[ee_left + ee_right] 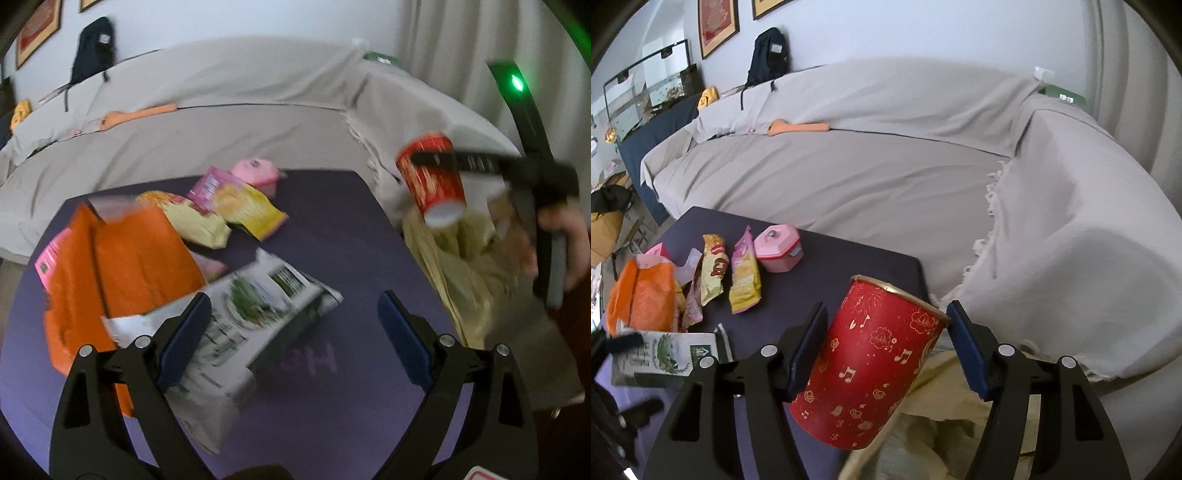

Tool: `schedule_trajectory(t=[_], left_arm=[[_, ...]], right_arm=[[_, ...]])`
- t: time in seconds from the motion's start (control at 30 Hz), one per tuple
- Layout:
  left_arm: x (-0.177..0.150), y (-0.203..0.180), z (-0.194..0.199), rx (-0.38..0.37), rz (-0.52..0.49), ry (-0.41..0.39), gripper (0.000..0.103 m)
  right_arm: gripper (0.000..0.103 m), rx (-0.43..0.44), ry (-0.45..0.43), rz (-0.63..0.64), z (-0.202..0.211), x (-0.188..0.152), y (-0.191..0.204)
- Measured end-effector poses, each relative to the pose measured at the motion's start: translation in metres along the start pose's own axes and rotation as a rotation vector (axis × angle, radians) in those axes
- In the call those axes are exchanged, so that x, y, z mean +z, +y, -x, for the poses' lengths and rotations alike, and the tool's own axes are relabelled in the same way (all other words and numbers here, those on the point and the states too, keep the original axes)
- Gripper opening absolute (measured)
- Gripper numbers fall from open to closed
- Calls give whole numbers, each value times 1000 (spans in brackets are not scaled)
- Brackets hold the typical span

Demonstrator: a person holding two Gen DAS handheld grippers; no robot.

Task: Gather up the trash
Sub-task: 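Grasp the white milk carton with the left gripper while the right gripper holds the red cup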

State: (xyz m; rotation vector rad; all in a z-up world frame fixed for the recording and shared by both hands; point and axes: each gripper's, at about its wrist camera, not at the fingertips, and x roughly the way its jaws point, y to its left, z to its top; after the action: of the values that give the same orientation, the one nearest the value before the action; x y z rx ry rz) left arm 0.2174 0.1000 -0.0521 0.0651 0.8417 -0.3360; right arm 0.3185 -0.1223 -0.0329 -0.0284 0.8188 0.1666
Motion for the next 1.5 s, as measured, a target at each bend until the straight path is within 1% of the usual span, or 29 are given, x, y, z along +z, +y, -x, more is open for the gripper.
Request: schedule_trajectory(t=[0.07, 0.13, 0.2, 0.37, 0.5, 0.57, 0.63, 0.7, 0.8, 0.87, 0.93, 1.0, 1.1, 1.13, 1.17, 1.2, 1.27, 1.37, 1.4, 1.43, 1.5], left_arm=[[-9, -8, 3, -23, -16, 4, 87], [-18, -11, 9, -64, -10, 9, 87], [-22, -9, 12, -82, -1, 8, 87], [-21, 8, 20, -90, 49, -26, 87], [-17, 14, 7, -101, 100, 26, 87], [-13, 8, 1, -66, 63, 38, 87], [-10, 0, -7, -6, -15, 57, 87], [-11, -2, -13, 47, -63, 77, 87], [-15, 2, -23, 93, -72, 117, 85], [-17, 5, -30, 126, -79, 133, 80], [-17, 6, -34, 138, -82, 151, 79], [-16, 4, -41, 159, -88, 171, 74], [-15, -4, -49, 180, -120, 202, 64], [-14, -6, -52, 189, -134, 217, 59], [-14, -7, -52, 185, -135, 221, 55], [-12, -7, -50, 179, -130, 218, 55], [-6, -7, -35, 147, -102, 171, 55], [8, -9, -6, 126, -65, 72, 54], [13, -9, 3, 121, -53, 42, 52], [20, -10, 14, 115, -34, 6, 47], [31, -11, 33, 103, 4, -56, 47]], right_arm=[[63, -7, -7, -10, 2, 0, -7], [63, -4, -15, -34, 6, -1, -13], [63, 9, -26, -52, 12, -3, -16], [63, -2, -67, -32, 32, -9, -18], [63, 29, -84, -57, 40, -14, -26], [63, 35, -88, -57, 43, -18, -29], [63, 31, -92, -46, 45, -22, -30], [63, 31, -98, -33, 50, -27, -32], [63, 33, -113, -22, 56, -34, -33], [63, 34, -116, -19, 57, -38, -34], [63, 37, -110, -14, 55, -41, -34], [63, 38, -99, -17, 52, -45, -33], [63, 52, -92, -28, 52, -49, -34], [63, 52, -93, -30, 53, -51, -33], [63, 52, -95, -30, 55, -51, -33], [63, 53, -99, -30, 58, -51, -34], [63, 53, -120, -30, 69, -51, -35], [63, 49, -153, -29, 85, -49, -38], [63, 45, -165, -31, 91, -48, -40], [63, 43, -177, -33, 97, -48, -41], [63, 40, -201, -39, 108, -46, -44]])
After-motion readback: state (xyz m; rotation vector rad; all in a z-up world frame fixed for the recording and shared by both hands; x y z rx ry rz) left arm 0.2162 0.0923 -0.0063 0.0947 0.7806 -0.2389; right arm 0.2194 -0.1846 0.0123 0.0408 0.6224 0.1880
